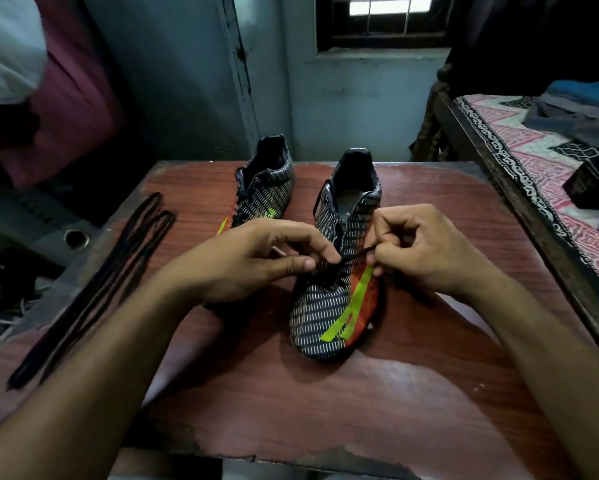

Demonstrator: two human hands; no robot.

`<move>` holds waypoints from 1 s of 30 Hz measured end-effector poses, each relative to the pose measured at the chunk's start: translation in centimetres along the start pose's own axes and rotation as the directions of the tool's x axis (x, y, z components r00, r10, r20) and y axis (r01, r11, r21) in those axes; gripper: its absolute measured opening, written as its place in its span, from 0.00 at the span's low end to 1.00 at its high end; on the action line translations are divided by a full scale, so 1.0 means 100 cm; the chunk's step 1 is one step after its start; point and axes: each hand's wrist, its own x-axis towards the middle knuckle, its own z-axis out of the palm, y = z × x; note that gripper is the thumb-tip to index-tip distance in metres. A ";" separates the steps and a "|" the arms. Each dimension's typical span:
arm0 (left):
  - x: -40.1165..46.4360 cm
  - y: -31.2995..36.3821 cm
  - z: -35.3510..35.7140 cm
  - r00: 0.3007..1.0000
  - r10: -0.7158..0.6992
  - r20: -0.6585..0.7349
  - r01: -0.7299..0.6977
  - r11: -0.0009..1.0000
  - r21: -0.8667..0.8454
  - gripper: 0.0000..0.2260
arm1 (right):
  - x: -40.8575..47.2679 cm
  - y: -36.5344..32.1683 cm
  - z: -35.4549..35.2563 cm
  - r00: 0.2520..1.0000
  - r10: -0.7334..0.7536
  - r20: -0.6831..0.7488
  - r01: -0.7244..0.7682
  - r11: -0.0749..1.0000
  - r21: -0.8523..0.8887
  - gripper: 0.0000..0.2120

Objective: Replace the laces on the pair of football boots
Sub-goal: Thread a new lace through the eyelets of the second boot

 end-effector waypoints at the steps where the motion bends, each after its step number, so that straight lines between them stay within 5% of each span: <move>1: 0.000 0.001 0.000 1.000 0.002 0.000 -0.002 1.000 -0.025 0.12 | 0.001 0.000 0.000 1.000 -0.014 -0.015 0.014 1.000 -0.019 0.13; 7: -0.001 0.007 0.001 0.998 0.038 0.041 -0.035 0.995 -0.091 0.22 | 0.002 0.004 0.002 0.997 -0.021 -0.069 0.022 1.000 0.011 0.12; 11: 0.002 0.007 0.012 0.999 0.025 -0.048 -0.028 0.996 -0.082 0.23 | 0.002 0.001 0.003 0.999 0.011 -0.039 -0.007 0.996 0.094 0.14; 21: 0.000 -0.002 0.022 0.962 0.002 -0.274 -0.034 0.993 -0.113 0.17 | 0.001 0.001 0.009 0.994 -0.028 -0.101 0.006 0.976 -0.216 0.06; 27: -0.005 -0.002 0.016 0.922 0.118 -0.369 -0.082 0.991 0.110 0.24 | 0.001 0.000 0.007 0.992 -0.005 -0.125 -0.024 0.973 -0.231 0.10; 30: -0.005 -0.001 0.020 0.915 0.084 -0.394 -0.079 0.996 0.029 0.25 | 0.000 -0.003 0.008 0.989 -0.012 -0.144 -0.018 0.979 -0.204 0.09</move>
